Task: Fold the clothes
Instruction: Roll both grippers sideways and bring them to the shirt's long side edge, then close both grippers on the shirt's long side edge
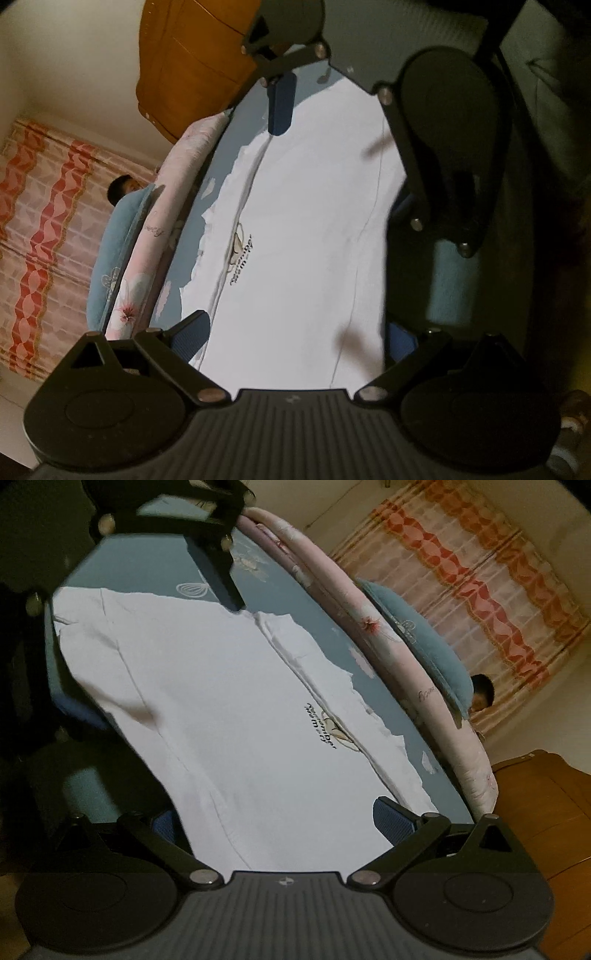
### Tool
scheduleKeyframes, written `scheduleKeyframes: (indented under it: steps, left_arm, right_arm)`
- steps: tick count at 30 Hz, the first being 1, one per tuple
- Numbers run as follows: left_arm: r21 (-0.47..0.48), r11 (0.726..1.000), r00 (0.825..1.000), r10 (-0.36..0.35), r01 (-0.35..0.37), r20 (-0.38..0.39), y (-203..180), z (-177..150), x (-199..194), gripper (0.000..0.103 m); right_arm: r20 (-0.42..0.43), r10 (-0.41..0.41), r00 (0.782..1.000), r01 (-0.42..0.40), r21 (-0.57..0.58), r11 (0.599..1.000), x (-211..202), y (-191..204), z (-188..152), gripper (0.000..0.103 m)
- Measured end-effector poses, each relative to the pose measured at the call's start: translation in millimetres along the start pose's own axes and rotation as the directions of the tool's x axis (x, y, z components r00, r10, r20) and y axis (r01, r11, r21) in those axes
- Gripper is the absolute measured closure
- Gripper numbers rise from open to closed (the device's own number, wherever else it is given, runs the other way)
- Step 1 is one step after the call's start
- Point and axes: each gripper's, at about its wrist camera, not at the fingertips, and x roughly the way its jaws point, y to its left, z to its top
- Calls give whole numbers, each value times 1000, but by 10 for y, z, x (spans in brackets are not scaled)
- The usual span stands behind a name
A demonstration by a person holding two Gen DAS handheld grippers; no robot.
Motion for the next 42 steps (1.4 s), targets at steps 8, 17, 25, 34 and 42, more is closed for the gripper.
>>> scheduleKeyframes:
  steps: [8,17,25,34,42]
  left_arm:
    - [-5,999,997,41,-41,-68,123,-301,6,6]
    - [71,997,995,43,-37,-86,-9,-372,-11,26]
    - [104,995,996,6,3,-92,-111,-400,-25,61]
    - [104,995,997,6,2,-78,-41,-390,-21,87]
    - [82,996,997,44,-40,-58,275,-334,50,93]
  right_arm:
    - [-60,-165,984,161,-71,984,17,-100,-437,0]
    - [-60,-219,974,207,-170,964,55,-135,-644,11]
    - [-74,-172,982,155,-189,970,-51,-125,-771,50]
    - [-101,-46,994,25,-198,980,-46,-124,-673,97]
    - [-52,-74,996,65,-147,987,-145,-448,-431,98]
